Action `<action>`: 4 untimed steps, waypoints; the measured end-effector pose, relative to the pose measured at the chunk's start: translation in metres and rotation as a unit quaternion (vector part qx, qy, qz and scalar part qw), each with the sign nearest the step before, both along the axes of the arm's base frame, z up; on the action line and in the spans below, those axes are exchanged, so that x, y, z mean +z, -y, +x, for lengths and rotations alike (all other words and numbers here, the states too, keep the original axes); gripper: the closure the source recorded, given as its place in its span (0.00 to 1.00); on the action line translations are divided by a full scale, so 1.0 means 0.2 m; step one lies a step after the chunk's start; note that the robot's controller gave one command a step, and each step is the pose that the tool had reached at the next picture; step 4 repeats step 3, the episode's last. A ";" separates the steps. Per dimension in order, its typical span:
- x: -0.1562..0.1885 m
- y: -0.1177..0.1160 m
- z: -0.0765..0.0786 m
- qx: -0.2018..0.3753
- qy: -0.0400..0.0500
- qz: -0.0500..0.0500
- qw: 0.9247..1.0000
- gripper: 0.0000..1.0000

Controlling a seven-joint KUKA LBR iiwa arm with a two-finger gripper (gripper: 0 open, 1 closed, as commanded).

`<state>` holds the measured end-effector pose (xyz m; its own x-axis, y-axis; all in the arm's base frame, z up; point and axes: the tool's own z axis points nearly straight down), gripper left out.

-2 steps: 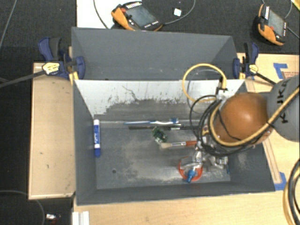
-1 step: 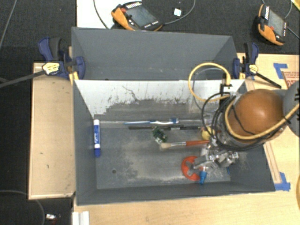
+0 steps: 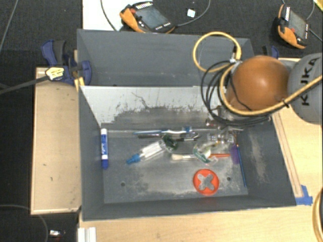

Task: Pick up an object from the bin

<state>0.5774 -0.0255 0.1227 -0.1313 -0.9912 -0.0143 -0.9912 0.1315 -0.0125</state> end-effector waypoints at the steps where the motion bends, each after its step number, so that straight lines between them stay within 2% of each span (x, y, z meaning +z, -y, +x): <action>1: 0.00 0.00 0.00 -0.001 -0.001 0.000 1.000 1.00; 2: -0.14 0.10 -0.04 0.256 0.008 -0.001 0.967 1.00; 3: -0.19 0.08 -0.10 0.190 0.011 -0.005 0.982 1.00; 4: -0.19 0.08 -0.10 0.190 0.011 -0.005 0.982 1.00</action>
Offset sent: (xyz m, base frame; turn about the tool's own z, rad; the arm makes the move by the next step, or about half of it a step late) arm -0.0149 -0.0363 -0.0527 -0.7760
